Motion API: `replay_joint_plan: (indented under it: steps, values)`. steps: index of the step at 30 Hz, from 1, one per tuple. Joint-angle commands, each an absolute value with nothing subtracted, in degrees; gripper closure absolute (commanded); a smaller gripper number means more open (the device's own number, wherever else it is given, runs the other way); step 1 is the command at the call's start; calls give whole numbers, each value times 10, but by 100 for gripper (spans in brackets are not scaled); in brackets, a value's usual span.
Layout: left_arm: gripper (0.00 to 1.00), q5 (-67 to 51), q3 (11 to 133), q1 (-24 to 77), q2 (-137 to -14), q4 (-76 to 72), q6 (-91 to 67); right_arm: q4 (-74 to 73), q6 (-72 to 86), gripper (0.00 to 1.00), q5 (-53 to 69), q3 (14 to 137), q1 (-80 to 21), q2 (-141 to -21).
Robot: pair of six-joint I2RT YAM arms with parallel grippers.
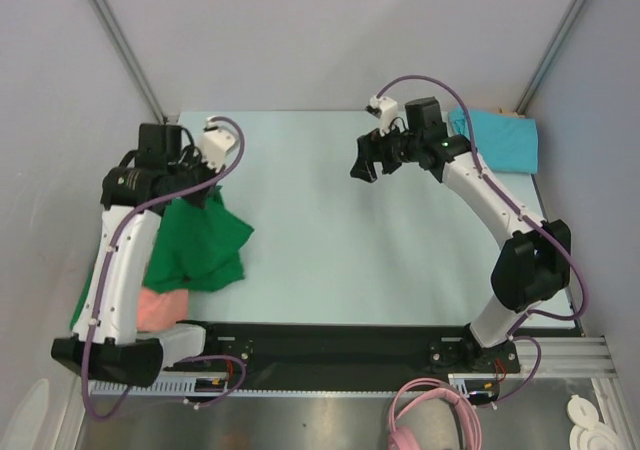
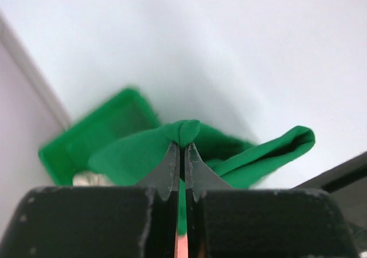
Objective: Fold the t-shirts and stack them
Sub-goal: Grab the tshirt from the pile, then move the tshirt to the center of the board, then flatten the tshirt out
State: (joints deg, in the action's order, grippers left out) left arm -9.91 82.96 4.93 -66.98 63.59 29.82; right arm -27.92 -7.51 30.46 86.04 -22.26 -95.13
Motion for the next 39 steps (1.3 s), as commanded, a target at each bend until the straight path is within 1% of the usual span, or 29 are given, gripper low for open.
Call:
replay_joint_plan:
  steps: [1, 2, 4, 6, 7, 8, 10, 11, 12, 15, 16, 17, 19, 21, 22, 23, 25, 26, 27, 29, 33, 36, 39]
  values:
    - [100, -168, 957, 132, -728, 657, 285, -233, -77, 12, 265, 910, -186, -938]
    - [99, -165, 1014, 150, -743, 660, 288, -233, -65, 13, 261, 923, -178, -940]
    - [100, -159, 1064, 205, -789, 664, 298, -232, -54, 15, 262, 933, -152, -944]
    - [100, -146, 1143, 253, -846, 668, 303, -236, -43, 16, 268, 948, -134, -947]
    - [100, -148, 1173, 264, -871, 671, 303, -240, -40, 16, 266, 953, -121, -947]
    - [100, -150, 1235, 275, -894, 683, 301, -241, -41, 16, 264, 954, -114, -945]
    - [100, -157, 1291, 294, -962, 692, 293, -240, -50, 16, 265, 949, -104, -933]
    - [92, -161, 1331, 297, -981, 696, 288, -243, -60, 16, 269, 947, -104, -926]
    - [87, -165, 1343, 300, -999, 693, 287, -246, -83, 15, 270, 943, -104, -922]
    - [69, -162, 1335, 301, -1034, 659, 270, -262, -124, 14, 286, 922, -105, -899]
    - [54, -150, 1325, 301, -1041, 649, 259, -268, -132, 14, 293, 908, -106, -888]
    - [30, -145, 1304, 301, -1043, 629, 258, -272, -142, 14, 298, 902, -107, -884]
    - [22, -120, 1282, 300, -1049, 611, 244, -291, -172, 14, 320, 888, -110, -879]
    - [21, -105, 1243, 293, -1047, 585, 228, -315, -202, 14, 348, 886, -123, -878]
    - [21, -104, 1228, 287, -1047, 579, 216, -350, -255, 15, 361, 884, -134, -879]
    - [23, -121, 1197, 268, -1042, 573, 193, -369, -282, 18, 359, 875, -168, -881]
    - [26, -144, 1163, 248, -1035, 566, 164, -409, -366, 21, 343, 853, -203, -883]
    - [28, -154, 1136, 241, -1033, 564, 163, -423, -393, 30, 333, 821, -223, -885]
    - [28, -154, 1126, 230, -1027, 564, 165, -438, -414, 33, 325, 803, -251, -886]
    - [28, -149, 1105, 219, -1022, 559, 170, -430, -447, 33, 312, 729, -267, -883]
    - [29, -150, 1105, 194, -1013, 561, 165, -378, -487, 36, 283, 624, -277, -884]
    - [28, -146, 1100, 192, -1004, 560, 169, -342, -488, 36, 249, 587, -268, -889]
    - [28, -145, 1087, 192, -995, 560, 168, -326, -491, 35, 236, 579, -260, -897]
